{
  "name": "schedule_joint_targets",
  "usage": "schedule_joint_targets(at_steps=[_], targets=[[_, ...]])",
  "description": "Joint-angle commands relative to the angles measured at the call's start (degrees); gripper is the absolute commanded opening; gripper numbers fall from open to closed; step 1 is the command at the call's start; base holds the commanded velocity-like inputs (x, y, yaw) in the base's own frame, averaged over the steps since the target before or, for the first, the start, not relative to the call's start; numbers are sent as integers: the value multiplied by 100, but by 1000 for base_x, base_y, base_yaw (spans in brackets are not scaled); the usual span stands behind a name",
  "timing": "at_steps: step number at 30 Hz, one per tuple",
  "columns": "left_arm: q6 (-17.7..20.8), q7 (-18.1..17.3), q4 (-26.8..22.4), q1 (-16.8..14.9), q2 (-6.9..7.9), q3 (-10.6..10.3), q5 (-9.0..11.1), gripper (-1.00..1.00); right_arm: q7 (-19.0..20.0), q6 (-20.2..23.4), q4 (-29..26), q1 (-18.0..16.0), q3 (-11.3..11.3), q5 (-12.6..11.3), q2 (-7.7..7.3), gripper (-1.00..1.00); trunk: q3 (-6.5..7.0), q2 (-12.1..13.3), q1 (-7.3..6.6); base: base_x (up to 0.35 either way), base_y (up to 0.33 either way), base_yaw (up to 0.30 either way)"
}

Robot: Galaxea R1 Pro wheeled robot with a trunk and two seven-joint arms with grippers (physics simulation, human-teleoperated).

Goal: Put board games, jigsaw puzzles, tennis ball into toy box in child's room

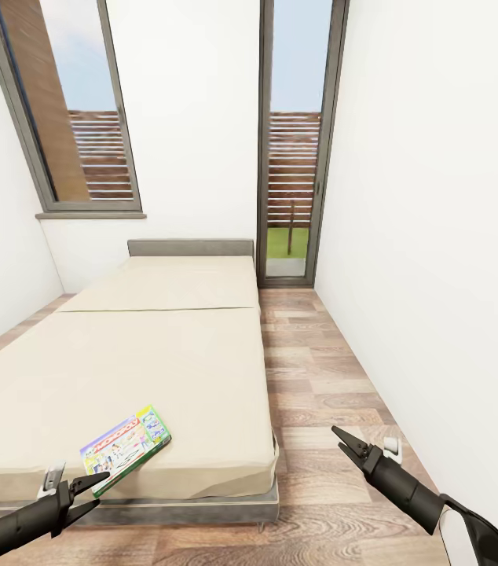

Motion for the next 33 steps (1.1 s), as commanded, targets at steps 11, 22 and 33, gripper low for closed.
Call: schedule_joint_targets(at_steps=[11,22,33], targets=[[53,-20,1,-4,-4,20,-21,100,15,29,-1,-5,-10,-2,11,100,-77,-163,87,0,0,0],[51,-20,1,-4,-5,21,-27,100,15,29,-1,-5,-10,-2,13,100,-77,-163,87,0,0,0],[51,-20,1,-4,-5,19,-27,100,15,29,-1,-5,-7,-2,13,100,-77,-163,87,0,0,0]])
